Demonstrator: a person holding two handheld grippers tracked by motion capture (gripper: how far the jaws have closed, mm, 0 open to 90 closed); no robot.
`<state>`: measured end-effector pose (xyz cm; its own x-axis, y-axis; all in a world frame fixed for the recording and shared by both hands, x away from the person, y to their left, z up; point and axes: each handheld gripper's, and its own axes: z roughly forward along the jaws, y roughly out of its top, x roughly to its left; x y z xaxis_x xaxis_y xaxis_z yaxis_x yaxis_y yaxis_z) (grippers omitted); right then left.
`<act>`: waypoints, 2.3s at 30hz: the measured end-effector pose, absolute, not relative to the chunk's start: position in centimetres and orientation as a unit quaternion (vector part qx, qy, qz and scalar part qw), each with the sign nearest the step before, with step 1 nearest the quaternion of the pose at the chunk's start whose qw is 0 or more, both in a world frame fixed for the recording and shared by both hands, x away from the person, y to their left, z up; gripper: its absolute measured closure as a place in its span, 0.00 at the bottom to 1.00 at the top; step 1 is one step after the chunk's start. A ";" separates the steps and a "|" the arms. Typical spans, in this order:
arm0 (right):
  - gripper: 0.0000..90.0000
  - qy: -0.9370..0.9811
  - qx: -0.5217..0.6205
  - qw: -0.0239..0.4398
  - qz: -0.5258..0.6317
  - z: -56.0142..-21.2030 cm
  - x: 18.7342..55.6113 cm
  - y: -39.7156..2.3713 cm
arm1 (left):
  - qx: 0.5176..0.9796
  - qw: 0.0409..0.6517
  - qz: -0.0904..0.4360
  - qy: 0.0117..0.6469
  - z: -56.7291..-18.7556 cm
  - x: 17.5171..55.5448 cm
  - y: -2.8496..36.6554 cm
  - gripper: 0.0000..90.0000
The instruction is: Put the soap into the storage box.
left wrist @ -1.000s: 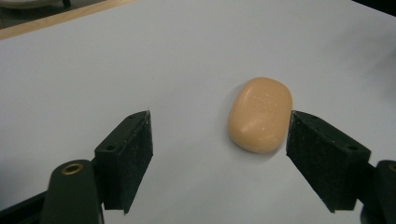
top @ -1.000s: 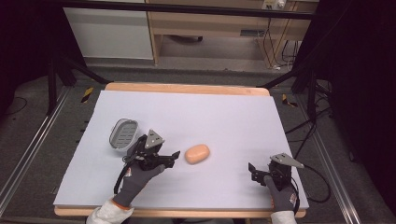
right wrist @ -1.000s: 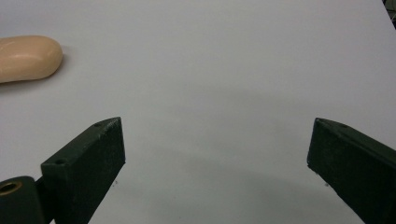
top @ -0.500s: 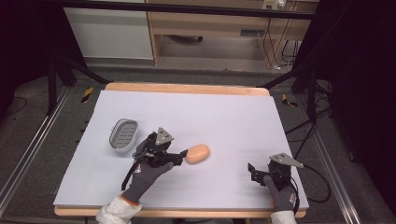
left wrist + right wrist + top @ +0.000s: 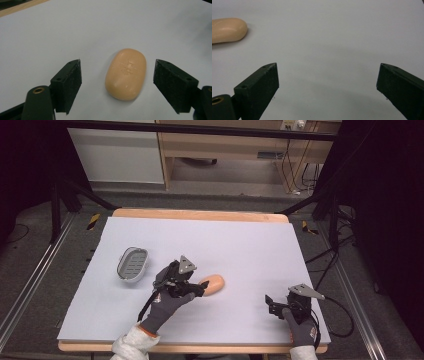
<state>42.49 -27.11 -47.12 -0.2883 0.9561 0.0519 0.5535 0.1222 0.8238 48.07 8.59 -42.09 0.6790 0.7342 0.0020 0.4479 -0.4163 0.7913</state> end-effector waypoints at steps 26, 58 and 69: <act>0.05 0.704 0.539 0.251 0.390 -47.1 42.5 -27.0 | 0.847 0.363 0.163 0.352 -44.1 49.7 6.3 0.23; 0.05 0.706 0.538 0.248 0.388 -47.3 42.7 -27.0 | 0.875 0.316 0.143 0.338 -46.7 50.7 4.0 0.24; 0.05 0.706 0.538 0.247 0.387 -47.3 42.7 -27.0 | 0.878 0.311 0.146 0.334 -47.0 50.7 3.7 0.28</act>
